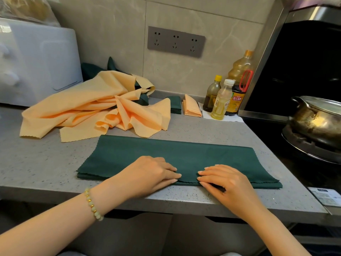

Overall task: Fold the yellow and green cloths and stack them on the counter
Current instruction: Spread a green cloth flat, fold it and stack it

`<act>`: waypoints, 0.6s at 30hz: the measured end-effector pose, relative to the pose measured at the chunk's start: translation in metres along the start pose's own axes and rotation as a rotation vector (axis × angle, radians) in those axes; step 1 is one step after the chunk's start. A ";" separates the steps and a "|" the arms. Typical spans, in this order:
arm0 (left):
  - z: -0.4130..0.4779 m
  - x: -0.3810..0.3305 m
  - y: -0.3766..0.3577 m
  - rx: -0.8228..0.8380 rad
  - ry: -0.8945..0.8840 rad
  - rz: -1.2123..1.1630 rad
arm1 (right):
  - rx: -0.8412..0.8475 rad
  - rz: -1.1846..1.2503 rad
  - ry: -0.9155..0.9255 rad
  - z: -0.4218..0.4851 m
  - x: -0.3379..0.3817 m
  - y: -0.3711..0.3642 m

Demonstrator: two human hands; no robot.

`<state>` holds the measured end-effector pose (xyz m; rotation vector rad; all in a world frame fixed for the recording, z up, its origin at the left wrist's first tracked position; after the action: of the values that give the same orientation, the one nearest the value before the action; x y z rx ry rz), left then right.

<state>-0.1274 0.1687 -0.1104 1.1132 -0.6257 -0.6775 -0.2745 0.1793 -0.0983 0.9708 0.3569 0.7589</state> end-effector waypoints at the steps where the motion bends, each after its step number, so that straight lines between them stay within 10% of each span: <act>1: 0.001 -0.001 0.002 0.011 -0.002 -0.012 | 0.007 0.006 -0.003 0.000 0.000 -0.001; 13: 0.044 0.081 -0.043 0.381 0.643 -0.123 | -0.039 0.217 -0.298 0.035 -0.014 0.006; 18: 0.038 0.069 -0.059 0.471 0.653 -0.150 | 0.291 0.200 -0.468 0.085 -0.024 -0.042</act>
<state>-0.1213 0.0772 -0.1462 1.7300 -0.1334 -0.2554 -0.2238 0.0960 -0.0898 1.4370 -0.0427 0.6436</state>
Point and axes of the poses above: each hand's wrist, its own z-axis towards the middle knuckle, its own y-axis out of the back of the hand, x = y × z, the point moved 9 cm from there along z, towards the middle knuckle, and after that the axes turned 4 degrees about x, right-handed, at the moved point
